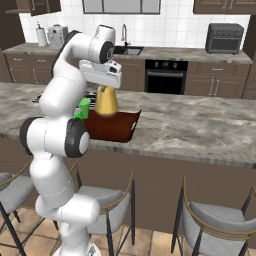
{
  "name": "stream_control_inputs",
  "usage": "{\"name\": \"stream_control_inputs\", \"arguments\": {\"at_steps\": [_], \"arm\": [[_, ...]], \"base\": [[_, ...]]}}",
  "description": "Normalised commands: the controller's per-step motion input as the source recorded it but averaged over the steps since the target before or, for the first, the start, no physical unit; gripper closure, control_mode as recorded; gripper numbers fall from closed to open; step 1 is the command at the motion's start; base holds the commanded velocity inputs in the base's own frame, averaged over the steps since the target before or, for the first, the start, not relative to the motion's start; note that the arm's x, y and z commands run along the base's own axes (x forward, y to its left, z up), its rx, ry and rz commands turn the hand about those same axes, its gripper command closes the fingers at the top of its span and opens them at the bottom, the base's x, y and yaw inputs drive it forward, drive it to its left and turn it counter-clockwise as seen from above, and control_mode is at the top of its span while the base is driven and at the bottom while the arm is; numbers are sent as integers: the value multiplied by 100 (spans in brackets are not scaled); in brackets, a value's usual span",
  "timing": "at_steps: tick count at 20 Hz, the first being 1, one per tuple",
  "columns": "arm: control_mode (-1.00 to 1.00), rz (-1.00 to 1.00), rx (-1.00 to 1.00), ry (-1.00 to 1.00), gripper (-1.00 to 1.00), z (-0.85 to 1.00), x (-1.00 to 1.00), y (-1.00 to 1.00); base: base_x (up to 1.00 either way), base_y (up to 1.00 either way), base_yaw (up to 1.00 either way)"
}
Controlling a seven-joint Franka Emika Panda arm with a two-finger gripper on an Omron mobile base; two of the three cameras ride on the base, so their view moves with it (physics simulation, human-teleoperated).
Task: There is a tray on the dining counter. Grab the cup, mug, and pitcher and place them on the tray. The pitcher may be placed next to the tray if it cannot fit the tray.
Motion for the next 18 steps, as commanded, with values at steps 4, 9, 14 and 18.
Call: {"name": "stream_control_inputs", "arguments": {"at_steps": [4,9,14,18], "arm": [[-100,0,0,0,100,-3,41,0],[-100,0,0,0,100,-19,36,0],[-100,0,0,0,100,-26,23,0],[-100,0,0,3,100,-26,19,0]], "base": [[0,0,0],[0,0,0],[0,0,0],[0,0,0]]}}
